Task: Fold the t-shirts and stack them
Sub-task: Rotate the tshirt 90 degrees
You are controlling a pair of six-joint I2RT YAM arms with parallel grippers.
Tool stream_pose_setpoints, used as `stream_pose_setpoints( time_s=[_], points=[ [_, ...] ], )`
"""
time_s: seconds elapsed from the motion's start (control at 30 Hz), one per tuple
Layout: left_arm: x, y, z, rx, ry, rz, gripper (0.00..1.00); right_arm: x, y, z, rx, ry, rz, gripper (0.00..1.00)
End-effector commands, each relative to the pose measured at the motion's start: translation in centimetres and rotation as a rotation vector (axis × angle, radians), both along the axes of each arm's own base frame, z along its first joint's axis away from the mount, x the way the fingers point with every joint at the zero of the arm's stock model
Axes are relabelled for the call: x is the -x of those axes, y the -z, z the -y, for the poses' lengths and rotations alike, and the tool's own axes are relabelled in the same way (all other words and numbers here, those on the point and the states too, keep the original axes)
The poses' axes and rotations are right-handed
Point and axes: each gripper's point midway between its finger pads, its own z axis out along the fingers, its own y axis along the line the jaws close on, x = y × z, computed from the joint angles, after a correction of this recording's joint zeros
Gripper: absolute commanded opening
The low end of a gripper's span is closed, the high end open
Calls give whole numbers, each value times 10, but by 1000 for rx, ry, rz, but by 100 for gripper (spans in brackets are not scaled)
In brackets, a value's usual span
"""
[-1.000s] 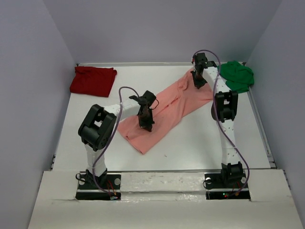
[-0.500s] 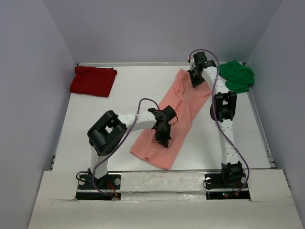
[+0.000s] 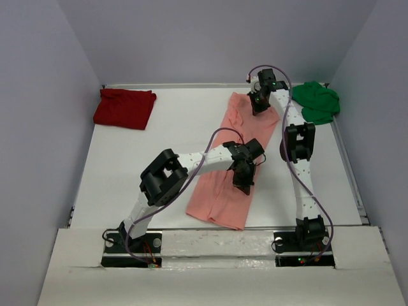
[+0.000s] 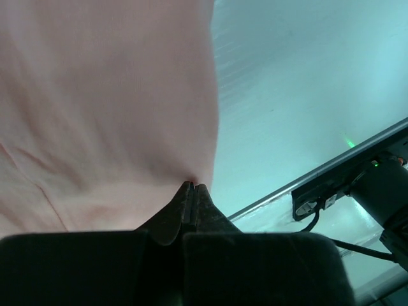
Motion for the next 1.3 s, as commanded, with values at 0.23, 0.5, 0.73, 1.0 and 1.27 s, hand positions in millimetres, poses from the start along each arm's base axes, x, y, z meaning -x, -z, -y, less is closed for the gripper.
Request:
stream_pose_setpoints(
  time_s=[0.23,0.5,0.73,1.0,1.27],
  points=[
    [-58,-93,-7,-4,24,404,0,-27,-105,-31,-23,-32,281,0],
    [-121,-167,-47,-21,-76,701,0,-20,-208,-23,-6,58,469,0],
    [-211,-217,-102,182,-166,819,0,53,-177,62,235,426,261,0],
    [-314,-155,-67,383,54,668,0,163,-203,33,-97,438,309,0],
    [-328,-149,-34,666,180,622,0,203,-220,26,-23,426,329,0]
  ],
)
